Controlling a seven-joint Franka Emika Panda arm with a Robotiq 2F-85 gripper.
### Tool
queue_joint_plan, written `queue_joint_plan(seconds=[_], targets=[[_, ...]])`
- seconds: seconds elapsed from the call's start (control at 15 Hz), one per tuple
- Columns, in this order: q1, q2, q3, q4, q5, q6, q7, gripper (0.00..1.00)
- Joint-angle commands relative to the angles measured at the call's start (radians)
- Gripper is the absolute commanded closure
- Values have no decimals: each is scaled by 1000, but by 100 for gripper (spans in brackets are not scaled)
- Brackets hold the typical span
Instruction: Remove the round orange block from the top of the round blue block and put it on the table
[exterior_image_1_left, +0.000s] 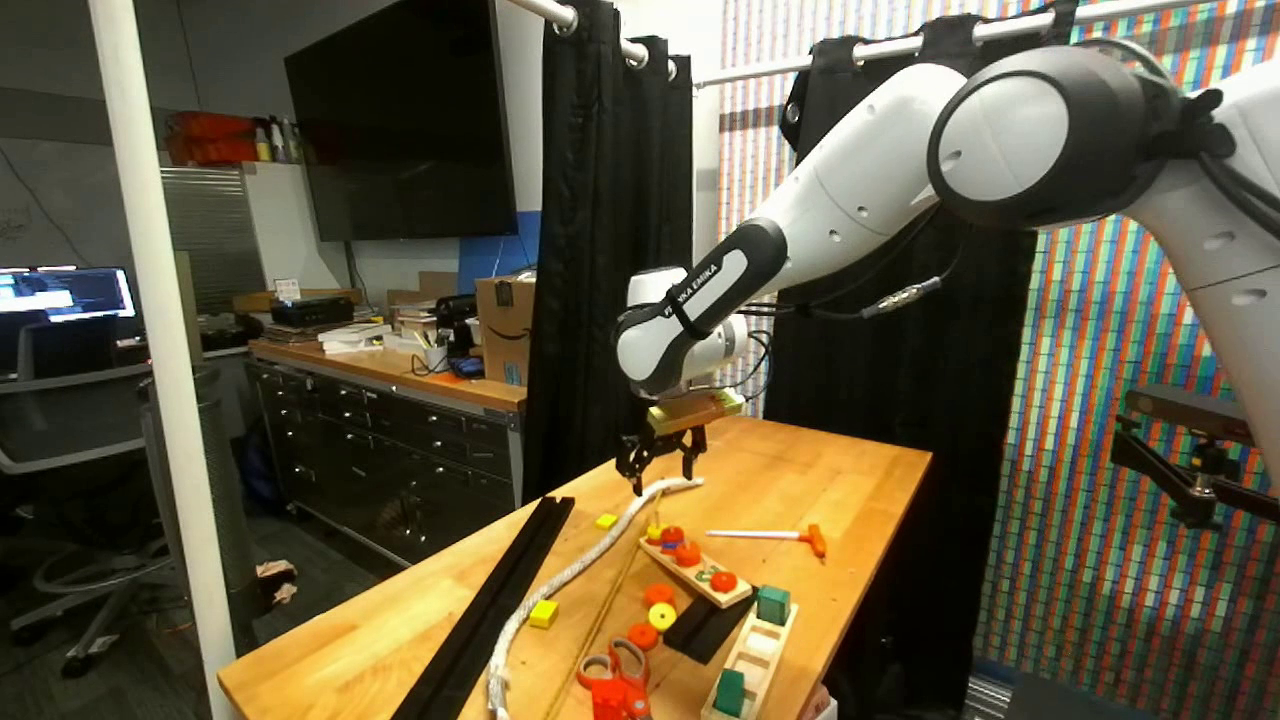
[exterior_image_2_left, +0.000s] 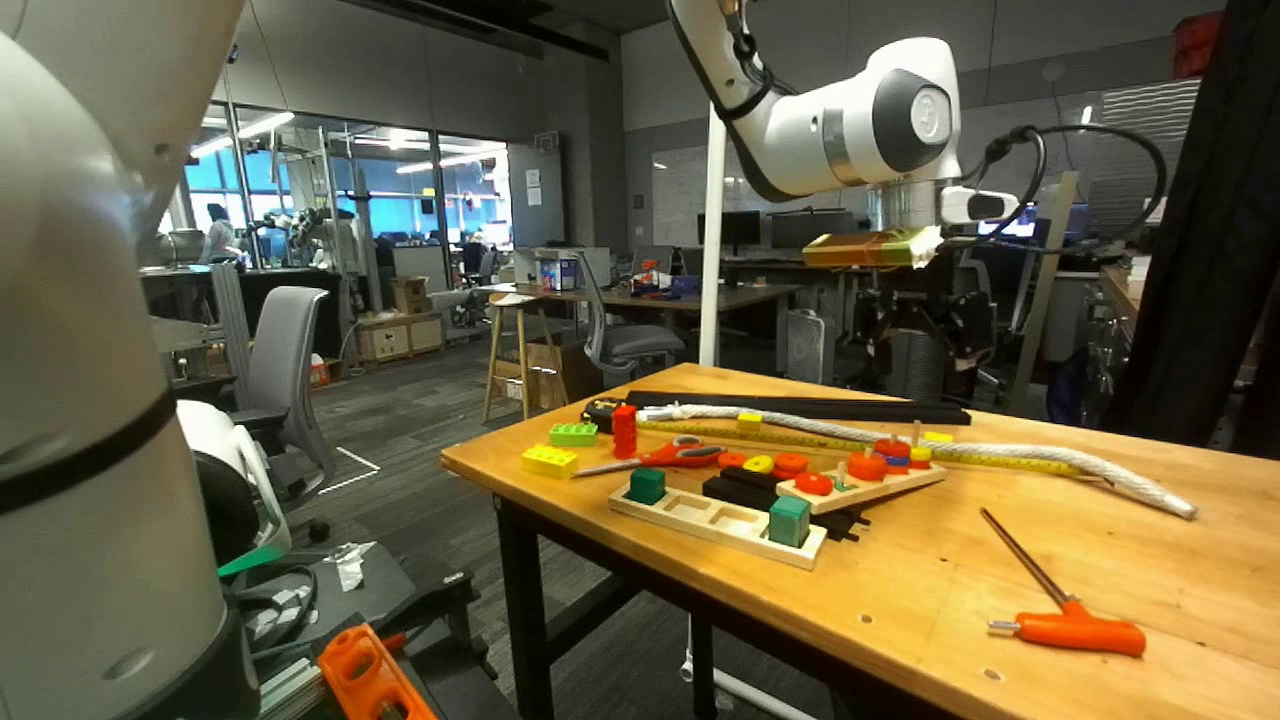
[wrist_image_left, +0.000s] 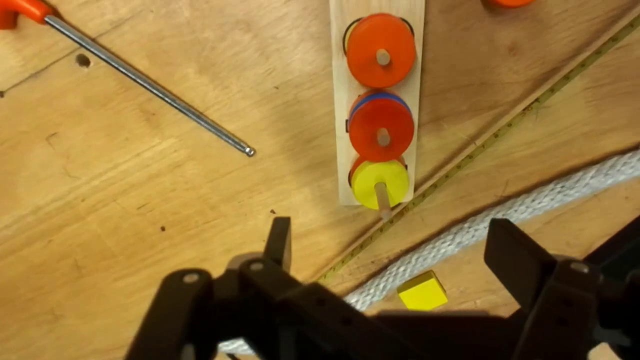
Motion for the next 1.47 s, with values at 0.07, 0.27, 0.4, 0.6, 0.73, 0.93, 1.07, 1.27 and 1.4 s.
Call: queue_joint_plan(seconds=[0.07,0.27,0.4,0.6,0.73,0.93,1.07,1.27,1.4], targets=[[-28,70,20,132,130,-185,-148,0],[-33,80,16,154,164,-284,-195,0],[-37,89,14,166,172,-340,-216,0],[-44,109,10,180,179,-385,-238,0],[-45,124,9,186,177,-371,-248,0],[-49,145,10,195,183,-328,-253,0],[-55,161,12,208,190,-315,-258,0],[-61,183,12,224,199,-297,-261,0],[-65,197,12,231,200,-289,-263,0]])
